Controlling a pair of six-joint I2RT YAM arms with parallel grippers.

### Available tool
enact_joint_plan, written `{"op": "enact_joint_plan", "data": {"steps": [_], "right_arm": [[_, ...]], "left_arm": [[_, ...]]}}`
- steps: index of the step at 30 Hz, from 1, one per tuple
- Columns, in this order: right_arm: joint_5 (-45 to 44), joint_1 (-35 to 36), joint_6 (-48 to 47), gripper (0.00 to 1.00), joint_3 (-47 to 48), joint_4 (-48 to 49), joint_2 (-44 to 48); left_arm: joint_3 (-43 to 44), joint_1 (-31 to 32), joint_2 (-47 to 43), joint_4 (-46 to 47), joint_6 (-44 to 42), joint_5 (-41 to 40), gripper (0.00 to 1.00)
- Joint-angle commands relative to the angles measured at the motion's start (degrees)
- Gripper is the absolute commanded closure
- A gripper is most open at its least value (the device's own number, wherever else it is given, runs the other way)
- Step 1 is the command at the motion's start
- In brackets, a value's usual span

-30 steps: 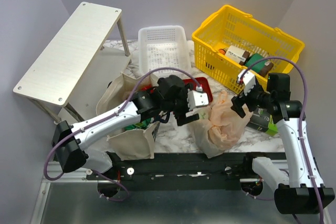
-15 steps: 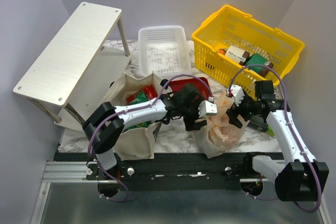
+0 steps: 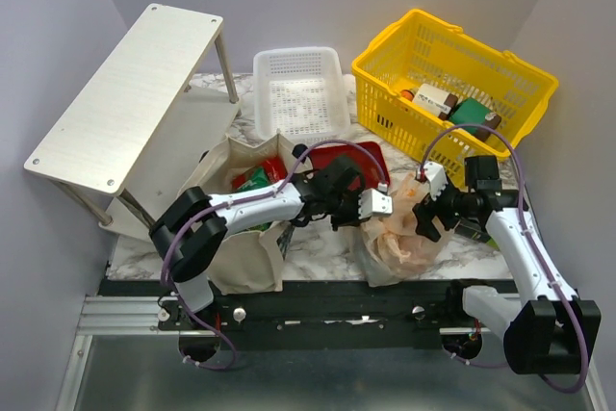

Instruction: Untie the knot of the grocery bags and take out the mixed food

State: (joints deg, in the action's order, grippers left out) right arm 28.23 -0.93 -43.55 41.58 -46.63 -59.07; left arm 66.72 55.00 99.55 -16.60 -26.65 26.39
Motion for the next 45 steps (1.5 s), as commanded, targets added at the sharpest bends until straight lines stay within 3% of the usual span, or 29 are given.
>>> {"op": "enact_joint_plan", "data": {"steps": [1, 7, 8, 11, 13, 16, 20, 25, 28, 30, 34, 37, 38, 43, 45], "right_arm": [[4.6, 0.3, 2.5, 0.07, -1.2, -3.5, 3.1], [6.0, 3.8, 3.8, 0.08, 0.8, -4.3, 5.0], [6.0, 3.8, 4.5, 0.08, 1.4, -4.2, 4.1], [5.6, 3.8, 5.2, 0.08, 4.8, -4.0, 2.0], [5.3, 3.8, 4.9, 0.07, 8.7, -5.1, 2.3], [6.6, 3.8, 5.7, 0.06, 15.5, -7.8, 2.9], [8.7, 3.9, 7.1, 0.06, 18.4, -6.1, 2.0], [10.0, 3.8, 6.7, 0.06, 16.8, 0.8, -2.6], [12.5, 3.8, 6.1, 0.06, 15.5, 4.5, -5.4], [13.8, 3.8, 6.6, 0.07, 15.2, 6.9, -7.4], [16.8, 5.3, 7.2, 0.09, 14.7, 7.3, -11.5], [12.1, 9.5, 6.2, 0.09, 13.7, 7.0, -13.3], [11.6, 10.2, 6.4, 0.09, 14.0, 6.3, -14.0], [5.1, 10.5, 9.1, 0.07, 11.8, 5.7, -15.9], [2.5, 10.4, 7.5, 0.26, 10.6, 6.6, -17.2]], "left_arm": [[0.5, -3.1, -5.9, -5.3, -4.9, -3.4, 1.0], [3.0, -5.7, -4.9, -7.6, -12.0, -8.3, 0.97], [4.5, -5.7, -2.5, -9.7, -12.0, -7.8, 0.72], [8.0, -5.5, -0.8, -14.2, -7.5, -6.6, 0.5], [7.4, -5.5, -2.7, -13.6, -3.8, -7.2, 0.43], [7.5, -5.5, -9.0, -13.5, 0.1, -9.3, 0.23], [9.4, -5.5, -15.3, -18.0, -0.7, -6.0, 0.2], [9.7, -5.5, -16.7, -19.3, -2.3, -4.0, 0.2], [7.5, -5.1, -14.8, -14.7, -3.3, -6.3, 0.2], [8.8, -4.4, -10.4, -13.4, -1.8, -9.9, 0.23], [13.5, -4.2, -4.4, -15.1, -0.7, -4.8, 0.25], [12.8, -3.6, -1.8, -14.7, -1.6, -4.7, 0.27], [12.2, -3.7, -0.8, -14.9, -1.9, -5.1, 0.36], [4.0, -4.3, -4.3, -14.2, -4.5, -4.6, 0.52], [2.0, -4.4, -7.1, -13.8, -5.3, -4.8, 0.7]]}}
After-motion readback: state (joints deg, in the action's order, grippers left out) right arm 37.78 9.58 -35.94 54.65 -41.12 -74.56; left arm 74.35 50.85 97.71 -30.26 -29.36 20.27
